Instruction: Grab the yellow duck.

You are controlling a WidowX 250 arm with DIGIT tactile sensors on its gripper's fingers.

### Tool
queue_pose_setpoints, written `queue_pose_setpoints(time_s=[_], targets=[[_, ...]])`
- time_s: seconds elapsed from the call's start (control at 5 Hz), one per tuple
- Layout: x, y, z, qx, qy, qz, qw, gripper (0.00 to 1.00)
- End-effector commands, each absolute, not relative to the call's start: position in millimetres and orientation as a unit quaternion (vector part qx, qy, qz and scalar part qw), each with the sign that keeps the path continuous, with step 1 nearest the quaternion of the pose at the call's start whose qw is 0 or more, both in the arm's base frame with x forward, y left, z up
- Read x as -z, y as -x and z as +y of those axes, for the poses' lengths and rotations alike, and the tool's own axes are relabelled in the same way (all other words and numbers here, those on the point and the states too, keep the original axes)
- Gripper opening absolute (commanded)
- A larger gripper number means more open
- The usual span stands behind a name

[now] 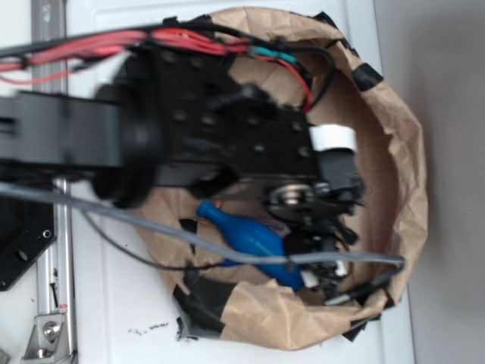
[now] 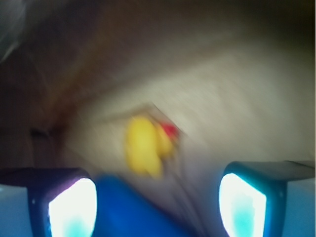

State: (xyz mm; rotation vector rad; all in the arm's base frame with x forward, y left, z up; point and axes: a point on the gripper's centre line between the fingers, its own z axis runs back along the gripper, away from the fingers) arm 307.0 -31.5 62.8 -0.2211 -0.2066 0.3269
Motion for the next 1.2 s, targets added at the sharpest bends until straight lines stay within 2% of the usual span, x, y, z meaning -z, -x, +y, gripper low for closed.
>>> queue_pose_setpoints(time_s=[0.0, 0.2, 0.4, 0.6, 0.8, 1.0], targets=[[-67, -346, -61, -0.104, 0.104, -0.154, 0.977, 1.00], [-36, -330, -64, -0.104, 0.105, -0.102, 0.984, 0.00], [-50, -313, -60, -0.086, 0.082, -0.084, 0.989, 0.00], [-98, -299, -40, -0.075, -0.003, -0.098, 0.992, 0.00], [-139, -284, -17, -0.089, -0.017, -0.149, 0.985, 0.00], [-175, -270, 1, -0.084, -0.045, -0.122, 0.988, 0.00]])
